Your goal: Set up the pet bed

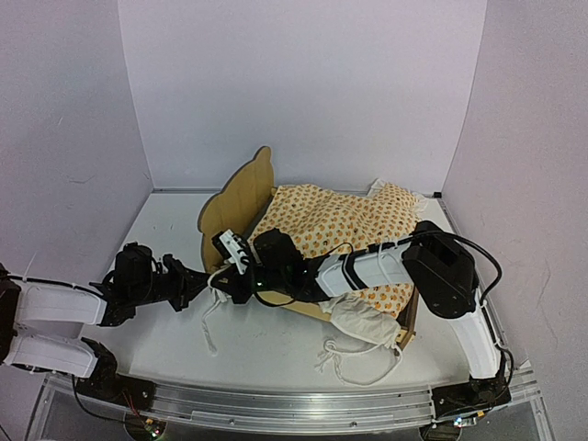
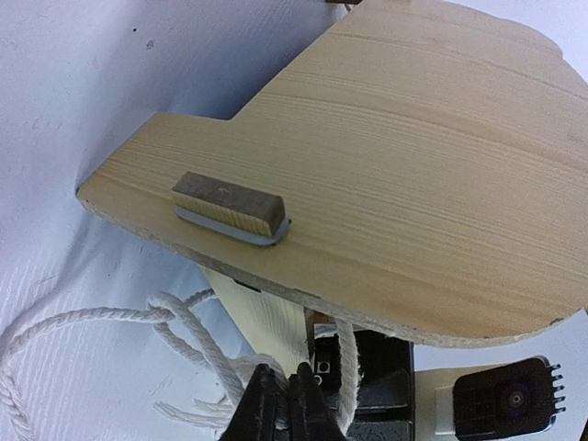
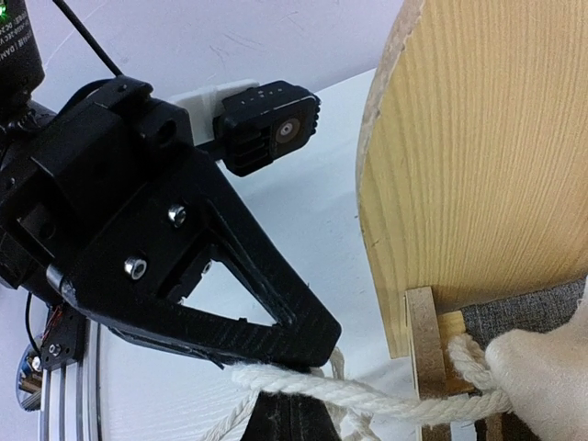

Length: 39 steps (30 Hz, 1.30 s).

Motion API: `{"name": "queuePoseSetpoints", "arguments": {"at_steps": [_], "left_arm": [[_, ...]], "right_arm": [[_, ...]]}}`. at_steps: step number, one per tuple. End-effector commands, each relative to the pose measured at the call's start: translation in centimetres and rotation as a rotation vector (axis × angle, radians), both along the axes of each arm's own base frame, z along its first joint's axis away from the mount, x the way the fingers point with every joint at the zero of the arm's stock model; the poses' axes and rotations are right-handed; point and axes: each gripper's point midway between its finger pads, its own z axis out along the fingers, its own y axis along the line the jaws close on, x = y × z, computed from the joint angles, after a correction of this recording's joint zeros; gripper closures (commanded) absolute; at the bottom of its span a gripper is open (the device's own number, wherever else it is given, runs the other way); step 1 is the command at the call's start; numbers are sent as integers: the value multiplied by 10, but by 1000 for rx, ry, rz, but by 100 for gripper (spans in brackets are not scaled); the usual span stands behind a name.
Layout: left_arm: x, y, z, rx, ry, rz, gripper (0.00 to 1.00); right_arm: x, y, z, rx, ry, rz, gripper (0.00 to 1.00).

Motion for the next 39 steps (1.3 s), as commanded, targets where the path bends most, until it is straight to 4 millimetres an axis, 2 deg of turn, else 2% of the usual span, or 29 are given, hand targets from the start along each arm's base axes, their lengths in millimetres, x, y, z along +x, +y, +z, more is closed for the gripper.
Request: {"name": "queuePoseSetpoints", "arguments": {"at_steps": [1,5,9,11,16,20,23,24,28,30,34,39], "left_arm": [[-6,-15,31,-81,-93,-70,98],[-6,-11,32,-68,-117,-59,100],[-4,-8,37,-38,-181,-52,100],[-5,-5,34,-19,-196,-52,100],[-7,0,29,-3,-199,-33,100],[-7,3,33,6,-231,-28,100],[-8,4,38,18,-268,-29,100],[-7,5,40,24,-276,-20,100],[-7,6,34,13,-231,0,100],[-8,2,31,5,-205,-17,100],[-9,-4,35,-2,-208,-57,100],[-11,-1,29,0,-192,-41,100]], "right_arm": [[4,-4,17,38,-38,-36,100],[-1,-15,16,25,-19,-48,93],[-4,-36,11,-11,12,-95,70],[-6,-44,11,-36,43,-118,64],[-29,-52,18,-117,96,-86,55],[-58,-54,8,-259,74,-61,47],[-77,-51,2,-338,41,-57,38],[-81,-48,-1,-357,21,-68,32],[-98,-27,-18,-391,2,-30,16],[-98,-15,-24,-414,-19,-19,10],[-94,-5,-49,-478,-86,14,2],[-83,11,-69,-521,-152,13,2]]}}
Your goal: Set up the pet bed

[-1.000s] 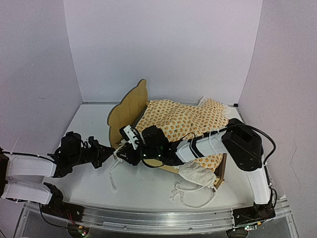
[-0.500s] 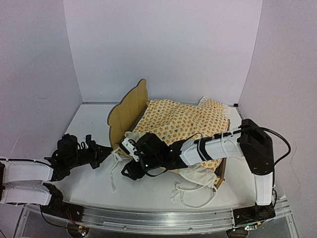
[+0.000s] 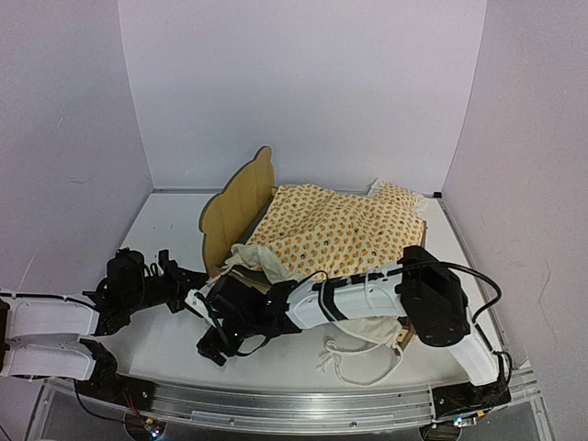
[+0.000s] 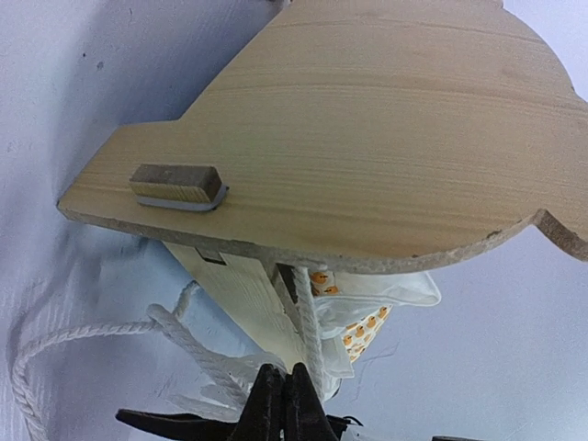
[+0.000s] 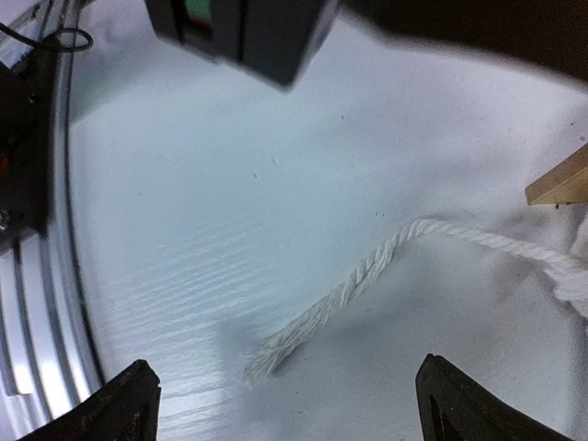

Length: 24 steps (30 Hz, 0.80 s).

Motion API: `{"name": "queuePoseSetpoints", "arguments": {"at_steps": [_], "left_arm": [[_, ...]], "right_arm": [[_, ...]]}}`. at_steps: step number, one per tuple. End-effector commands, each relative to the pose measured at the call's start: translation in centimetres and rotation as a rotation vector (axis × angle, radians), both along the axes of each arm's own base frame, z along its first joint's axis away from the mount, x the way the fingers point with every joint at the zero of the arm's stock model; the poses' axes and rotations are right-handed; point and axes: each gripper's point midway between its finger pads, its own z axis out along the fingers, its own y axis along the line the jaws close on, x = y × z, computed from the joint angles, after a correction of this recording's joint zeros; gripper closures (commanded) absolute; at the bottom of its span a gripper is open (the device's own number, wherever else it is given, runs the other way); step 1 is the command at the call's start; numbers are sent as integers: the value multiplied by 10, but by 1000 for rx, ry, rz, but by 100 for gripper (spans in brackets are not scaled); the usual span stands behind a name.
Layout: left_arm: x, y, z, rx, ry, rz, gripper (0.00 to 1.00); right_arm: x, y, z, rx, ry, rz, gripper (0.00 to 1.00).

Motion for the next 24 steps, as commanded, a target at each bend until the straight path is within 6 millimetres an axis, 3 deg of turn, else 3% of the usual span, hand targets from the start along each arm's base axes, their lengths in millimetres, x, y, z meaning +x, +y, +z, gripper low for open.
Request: {"name": "queuePoseSetpoints", "arguments": {"at_steps": [1,3,5,7,10,12,14,19,24], "left_arm": [[0,-4,12,-32,-22,-11,100],[0,-3,11,-33,-21,-5,100],[0,-1,11,-35,-22,3,100],[-1,1,10,-36,-21,12,100],[-1,5,7,-29,-22,32,100],[-1,9,3,-17,-24,52,100],[0,15,-1,14,-48,75,100],[12,37,-7,166,-141,166,100],[21,52,26,205,-253,247,100]], "right_arm": [[23,10,-10,-52,-117,-15,2],[30,12,-16,-66,-146,-39,5],[31,11,-25,-80,-145,-49,14],[29,6,-39,-106,-139,-59,30],[25,-12,-56,-141,-129,-83,65],[22,-37,-67,-169,-123,-112,84],[17,-57,-64,-166,-108,-139,100],[3,-112,-52,-155,-73,-192,100],[-8,-151,-40,-152,-43,-224,100]]}}
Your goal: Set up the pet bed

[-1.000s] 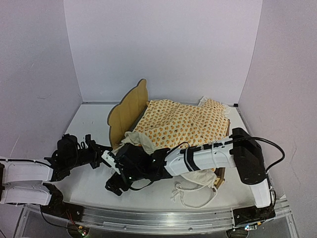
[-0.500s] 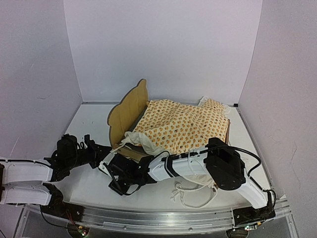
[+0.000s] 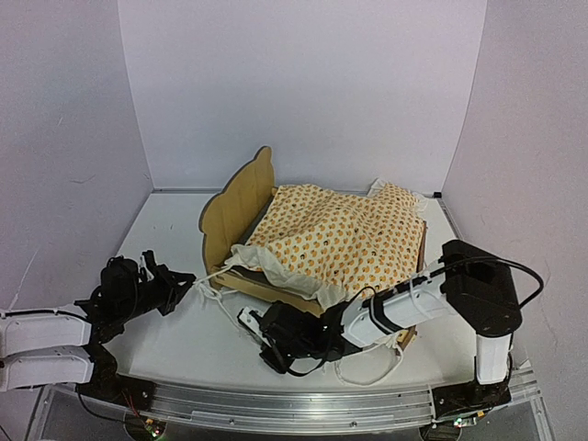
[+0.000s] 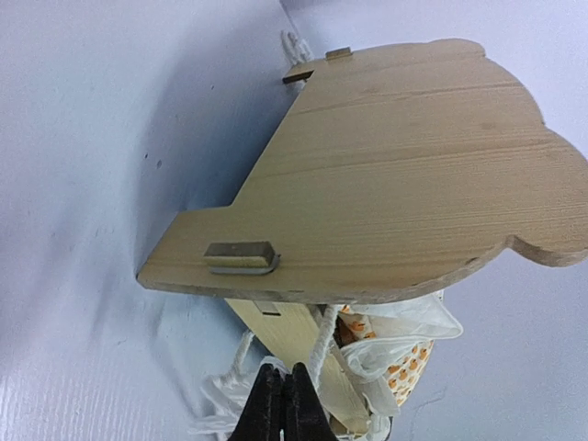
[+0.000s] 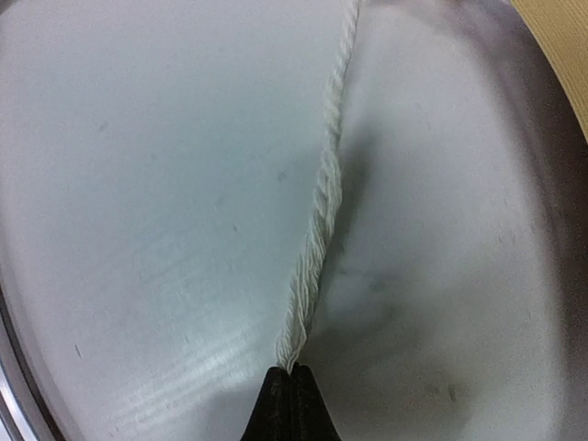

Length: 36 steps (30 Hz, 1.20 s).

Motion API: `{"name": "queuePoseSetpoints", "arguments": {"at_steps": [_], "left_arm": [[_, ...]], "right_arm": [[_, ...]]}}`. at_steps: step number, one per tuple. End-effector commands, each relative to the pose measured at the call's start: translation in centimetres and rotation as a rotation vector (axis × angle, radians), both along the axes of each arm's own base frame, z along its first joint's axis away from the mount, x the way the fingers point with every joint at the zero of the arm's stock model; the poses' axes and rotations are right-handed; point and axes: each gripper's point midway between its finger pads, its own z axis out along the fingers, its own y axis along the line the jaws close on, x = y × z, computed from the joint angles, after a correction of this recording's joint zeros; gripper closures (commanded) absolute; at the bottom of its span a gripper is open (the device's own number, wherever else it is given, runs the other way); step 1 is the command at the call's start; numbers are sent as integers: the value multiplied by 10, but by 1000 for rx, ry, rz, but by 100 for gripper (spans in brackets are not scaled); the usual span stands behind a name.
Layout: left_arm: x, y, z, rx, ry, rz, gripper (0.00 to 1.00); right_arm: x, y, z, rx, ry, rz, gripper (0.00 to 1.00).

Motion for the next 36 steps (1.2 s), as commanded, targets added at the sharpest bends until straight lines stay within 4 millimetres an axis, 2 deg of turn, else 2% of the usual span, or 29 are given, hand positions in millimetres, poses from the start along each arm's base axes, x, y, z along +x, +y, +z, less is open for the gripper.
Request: {"name": "queuePoseSetpoints", "arguments": {"at_steps": [1,3,5,8,11,15,18,23,25,28,31,34,36], "left_arm": [[14,17,45,59,-168,87,100],[19,29,55,106,-148,157,100],[21,48,50,210,-57,240,100],[20,72,51,332,-13,331,100],[20,81,58,344,-39,373,100],[24,82,60,409,-50,365,100],[28,86,74,499,-94,358,100],[17,128,98,612,-113,529,100],[15,138,106,662,-137,564,100],[17,151,106,752,-109,615,100],[33,148,98,832,-92,609,100],[61,135,100,852,-134,577,100],[81,137,98,873,-125,569,100]], "right_arm": [[-5,-42,1,-49,34,-67,100],[-7,-49,2,-45,34,-78,100],[-8,-53,3,-36,36,-75,100],[-10,-57,5,-25,36,-73,100],[-11,-62,8,-22,36,-75,100],[-17,-67,15,-9,54,-58,100],[-30,-73,15,-40,107,-13,100],[-47,-88,12,-53,177,18,100],[-50,-94,9,-64,184,18,100],[-50,-106,3,-98,173,-2,100],[-38,-117,-3,-149,108,-49,100],[-17,-125,-2,-226,9,-113,100],[-5,-132,2,-252,-53,-165,100]]}}
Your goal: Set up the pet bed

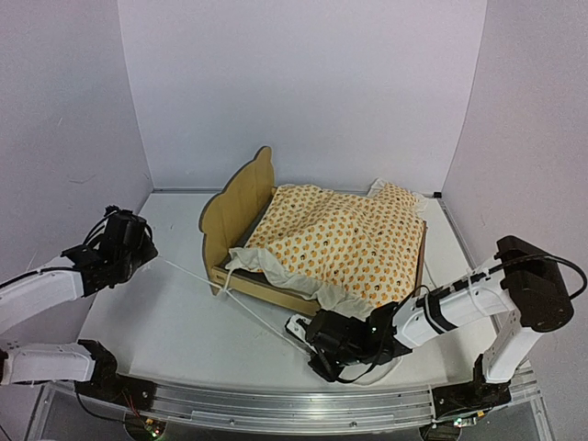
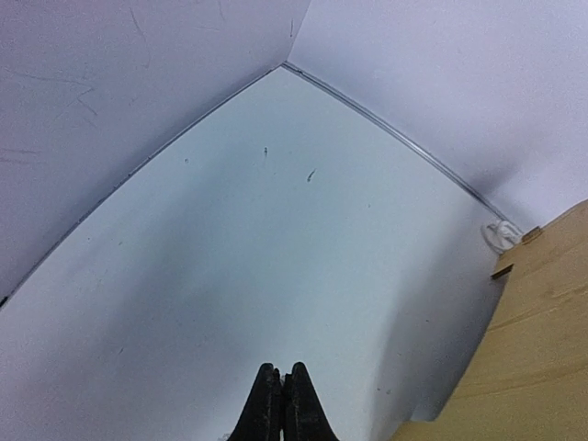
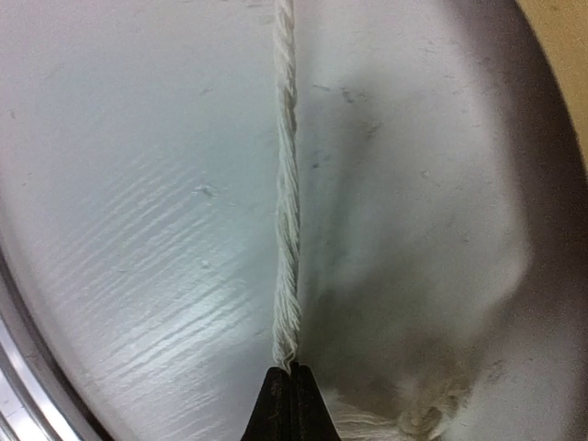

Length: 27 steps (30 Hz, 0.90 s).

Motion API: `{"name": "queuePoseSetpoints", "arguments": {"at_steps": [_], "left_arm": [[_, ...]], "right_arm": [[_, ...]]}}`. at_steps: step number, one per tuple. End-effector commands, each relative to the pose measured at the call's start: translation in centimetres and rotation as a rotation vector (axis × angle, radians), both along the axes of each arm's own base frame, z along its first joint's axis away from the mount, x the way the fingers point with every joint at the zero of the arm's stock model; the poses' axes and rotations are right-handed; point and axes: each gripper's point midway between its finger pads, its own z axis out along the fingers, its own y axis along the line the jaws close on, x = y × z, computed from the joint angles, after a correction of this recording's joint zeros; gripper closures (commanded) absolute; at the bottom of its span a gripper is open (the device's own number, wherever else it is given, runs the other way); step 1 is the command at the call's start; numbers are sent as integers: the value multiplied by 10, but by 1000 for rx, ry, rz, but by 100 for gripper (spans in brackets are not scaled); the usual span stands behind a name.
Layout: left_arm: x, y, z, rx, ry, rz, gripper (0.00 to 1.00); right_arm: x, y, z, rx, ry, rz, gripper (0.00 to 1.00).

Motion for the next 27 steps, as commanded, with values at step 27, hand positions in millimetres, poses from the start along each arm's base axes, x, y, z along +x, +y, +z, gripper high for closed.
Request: {"name": "queuePoseSetpoints", "arguments": {"at_steps": [27], "left_arm": [[46,58,-125,-131,330,73,82]], "right_arm": [[-27,-5,44,104,-39,81,88]]}}
